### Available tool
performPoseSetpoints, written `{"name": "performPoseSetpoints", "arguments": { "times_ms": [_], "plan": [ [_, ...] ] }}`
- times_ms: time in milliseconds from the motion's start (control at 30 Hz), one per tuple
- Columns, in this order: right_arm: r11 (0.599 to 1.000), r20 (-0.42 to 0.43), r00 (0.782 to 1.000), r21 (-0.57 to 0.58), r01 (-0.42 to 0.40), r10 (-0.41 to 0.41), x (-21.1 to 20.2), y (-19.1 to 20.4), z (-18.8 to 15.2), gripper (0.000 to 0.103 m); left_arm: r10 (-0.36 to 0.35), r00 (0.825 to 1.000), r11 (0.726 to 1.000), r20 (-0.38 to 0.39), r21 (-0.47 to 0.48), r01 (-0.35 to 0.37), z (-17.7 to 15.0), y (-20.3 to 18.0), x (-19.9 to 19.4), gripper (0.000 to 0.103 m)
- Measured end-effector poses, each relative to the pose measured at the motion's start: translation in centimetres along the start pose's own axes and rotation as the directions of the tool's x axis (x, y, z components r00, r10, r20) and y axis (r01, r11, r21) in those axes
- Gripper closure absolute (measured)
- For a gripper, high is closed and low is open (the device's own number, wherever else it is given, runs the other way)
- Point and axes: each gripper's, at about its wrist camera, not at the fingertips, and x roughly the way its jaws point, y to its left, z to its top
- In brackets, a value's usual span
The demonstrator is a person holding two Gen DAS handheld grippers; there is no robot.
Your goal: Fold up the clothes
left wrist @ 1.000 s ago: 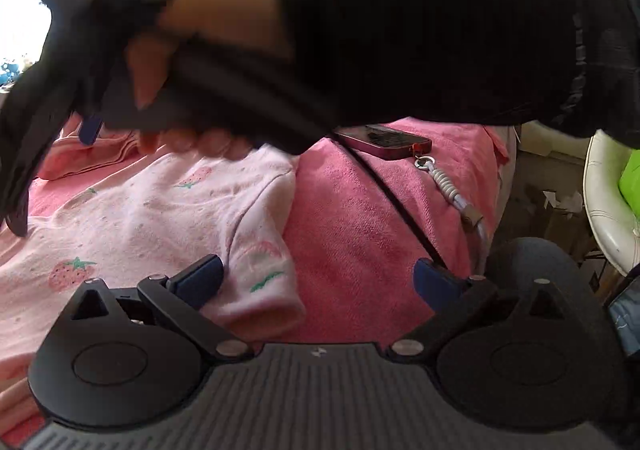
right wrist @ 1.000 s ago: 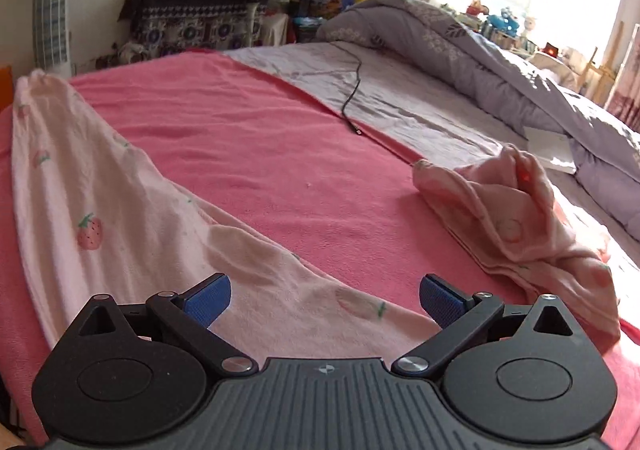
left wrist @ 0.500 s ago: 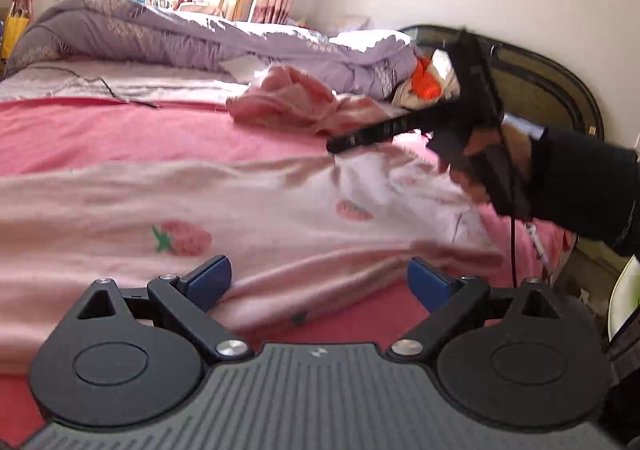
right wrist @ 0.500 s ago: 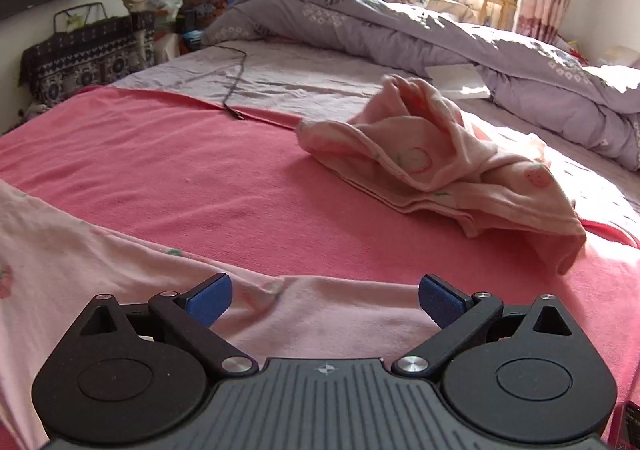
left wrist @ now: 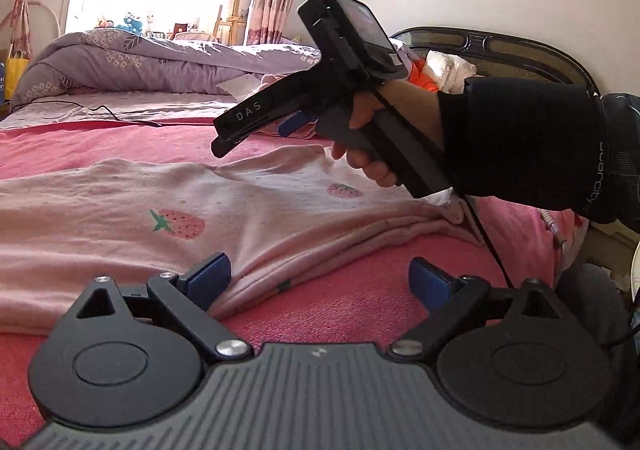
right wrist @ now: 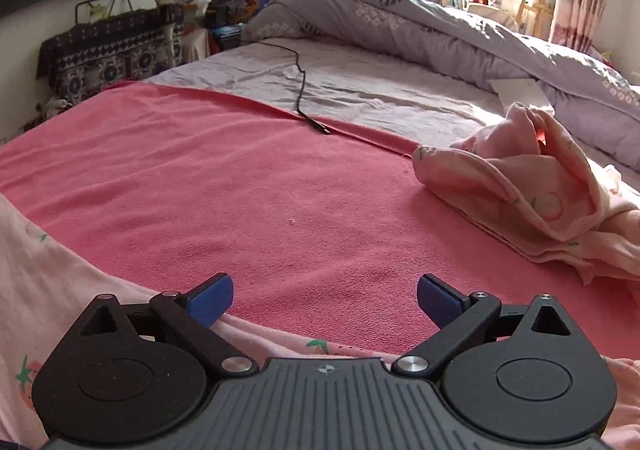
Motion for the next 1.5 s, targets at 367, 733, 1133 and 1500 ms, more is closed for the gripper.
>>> {"name": "performPoseSetpoints", "arguments": {
  "times_ms": [367,733,1133,1500],
  "plan": [
    [0.996,-0.054,0.995,-0.032,-0.088,0.086,2.1,4.4,-0.1,0.0,-0.046,0.999,0.999,0.026,-0.022,0.046,-0.8,-0.1,-1.5,0.006],
    [0.978,-0.048,0.995,-0.186,-0.095,0.088,-0.3,7.7,-1.9,0.0,-0.057,0.997,0.998,0.044,-0.003,0.057,-1.5,-0.9,-1.5,0.005],
    [0.994,-0.043,0.993,0.01,-0.105,0.105,0.4,6.5,1.4,0.0,-0.064,0.996,0.998,0.062,0.005,0.064,-1.8,-1.4,-1.2,0.004],
    [0.987,-0.06,0.985,-0.006,-0.163,0.162,5.2,10.3,3.3,0.0,-0.039,0.997,0.998,0.068,0.055,0.036,-2.2,-2.4,-0.5,0.002]
  ]
}}
